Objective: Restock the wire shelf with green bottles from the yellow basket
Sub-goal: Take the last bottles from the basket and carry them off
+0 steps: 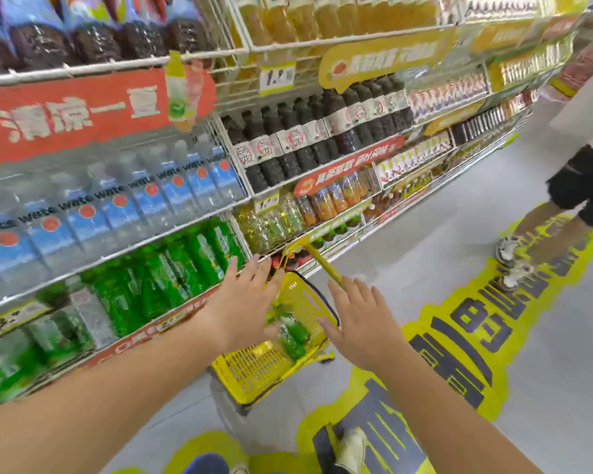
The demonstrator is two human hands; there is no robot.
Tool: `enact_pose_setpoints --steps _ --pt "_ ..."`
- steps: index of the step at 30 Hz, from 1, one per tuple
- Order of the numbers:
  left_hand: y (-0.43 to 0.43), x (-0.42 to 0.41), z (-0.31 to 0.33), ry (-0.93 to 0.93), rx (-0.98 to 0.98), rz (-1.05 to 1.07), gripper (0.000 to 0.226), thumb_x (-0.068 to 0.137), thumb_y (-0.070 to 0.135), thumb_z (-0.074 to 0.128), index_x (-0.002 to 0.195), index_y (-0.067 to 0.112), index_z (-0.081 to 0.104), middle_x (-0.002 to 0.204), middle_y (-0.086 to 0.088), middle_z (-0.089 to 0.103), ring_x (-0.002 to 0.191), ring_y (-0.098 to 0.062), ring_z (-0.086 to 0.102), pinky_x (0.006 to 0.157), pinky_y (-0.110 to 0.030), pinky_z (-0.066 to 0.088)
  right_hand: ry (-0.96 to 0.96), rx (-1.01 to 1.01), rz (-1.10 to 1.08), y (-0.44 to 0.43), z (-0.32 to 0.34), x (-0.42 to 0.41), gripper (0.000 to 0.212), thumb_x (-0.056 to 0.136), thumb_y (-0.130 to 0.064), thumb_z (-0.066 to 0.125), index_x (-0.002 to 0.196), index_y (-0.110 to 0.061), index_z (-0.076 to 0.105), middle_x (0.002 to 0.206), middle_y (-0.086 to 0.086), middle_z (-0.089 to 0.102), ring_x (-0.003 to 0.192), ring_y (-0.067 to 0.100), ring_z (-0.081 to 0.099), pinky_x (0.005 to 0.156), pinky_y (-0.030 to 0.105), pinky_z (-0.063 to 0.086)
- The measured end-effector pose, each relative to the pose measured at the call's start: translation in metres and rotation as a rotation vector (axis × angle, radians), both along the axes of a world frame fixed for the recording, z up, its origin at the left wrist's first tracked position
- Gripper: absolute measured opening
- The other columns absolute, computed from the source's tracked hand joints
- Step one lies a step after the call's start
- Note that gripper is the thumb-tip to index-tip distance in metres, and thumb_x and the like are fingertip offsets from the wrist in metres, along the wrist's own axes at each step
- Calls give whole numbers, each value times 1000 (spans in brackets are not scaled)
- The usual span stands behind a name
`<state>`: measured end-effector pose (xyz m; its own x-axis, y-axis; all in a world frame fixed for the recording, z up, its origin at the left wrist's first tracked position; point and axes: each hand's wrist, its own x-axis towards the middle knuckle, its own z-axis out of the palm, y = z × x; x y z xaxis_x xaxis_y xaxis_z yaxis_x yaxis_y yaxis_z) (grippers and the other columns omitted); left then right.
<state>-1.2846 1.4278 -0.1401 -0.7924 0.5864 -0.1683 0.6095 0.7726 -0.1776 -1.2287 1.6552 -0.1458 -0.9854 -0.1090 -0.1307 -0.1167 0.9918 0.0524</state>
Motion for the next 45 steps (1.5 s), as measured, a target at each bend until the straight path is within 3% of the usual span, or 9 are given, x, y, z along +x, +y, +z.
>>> enact_pose_setpoints --steps 3,10,14,17,21,25,28,34,45 --pt "22 -28 -7 -29 0 82 100 91 75 35 161 12 0 168 -18 6 154 -40 7 121 -63 11 -28 24 81 24 -15 -50 79 88 -62 23 143 -11 49 141 19 51 126 41 50 103 57 42" --pt "71 -81 -51 -100 11 331 105 82 78 23 162 13 2 167 -19 12 153 -39 14 120 -62 16 -126 8 289 76 -58 -161 77 90 -60 23 141 -8 51 138 20 54 126 40 51 97 52 48" --pt "93 -96 -81 -156 19 481 108 78 76 39 161 11 14 164 -21 22 150 -41 25 118 -61 24 -181 -5 422 97 -90 -208 75 93 -58 20 143 -9 46 141 18 51 132 38 46 98 49 48" --pt "101 -100 -110 -196 28 575 106 79 76 29 161 13 6 166 -21 15 152 -40 19 118 -61 23 -238 -8 520 99 -124 -232 74 92 -57 20 146 -11 41 146 17 46 136 37 42 102 49 46" --pt "102 -107 -159 -292 -1 668 104 86 75 35 160 15 -7 168 -19 -2 154 -40 5 122 -60 12 -349 -16 556 88 -178 -253 75 88 -55 25 140 -8 51 138 20 54 127 39 52 92 50 53" --pt "98 -113 -225 -355 29 770 99 83 72 20 161 14 -1 167 -19 6 154 -40 10 120 -63 16 -430 -32 574 73 -244 -265 85 86 -60 -1 157 -16 13 162 13 21 148 32 22 113 45 32" --pt "96 -115 -279 -397 36 804 93 86 66 15 160 15 -8 168 -18 0 155 -39 5 121 -61 12 -464 -29 542 67 -298 -271 73 97 -58 13 158 -18 1 163 11 15 149 30 17 117 42 27" --pt "94 -117 -392 -502 34 807 101 93 67 38 156 15 -20 168 -17 -8 155 -37 0 122 -59 7 -570 -15 521 55 -403 -274 76 102 -50 30 156 -15 -9 161 12 15 148 30 15 118 39 25" --pt "113 -116 -541 -563 153 855 108 89 71 44 157 11 -14 167 -19 4 153 -37 10 120 -59 17 -696 -144 341 44 -528 -264 68 101 -43 39 156 -17 7 152 9 26 139 27 28 110 39 35"
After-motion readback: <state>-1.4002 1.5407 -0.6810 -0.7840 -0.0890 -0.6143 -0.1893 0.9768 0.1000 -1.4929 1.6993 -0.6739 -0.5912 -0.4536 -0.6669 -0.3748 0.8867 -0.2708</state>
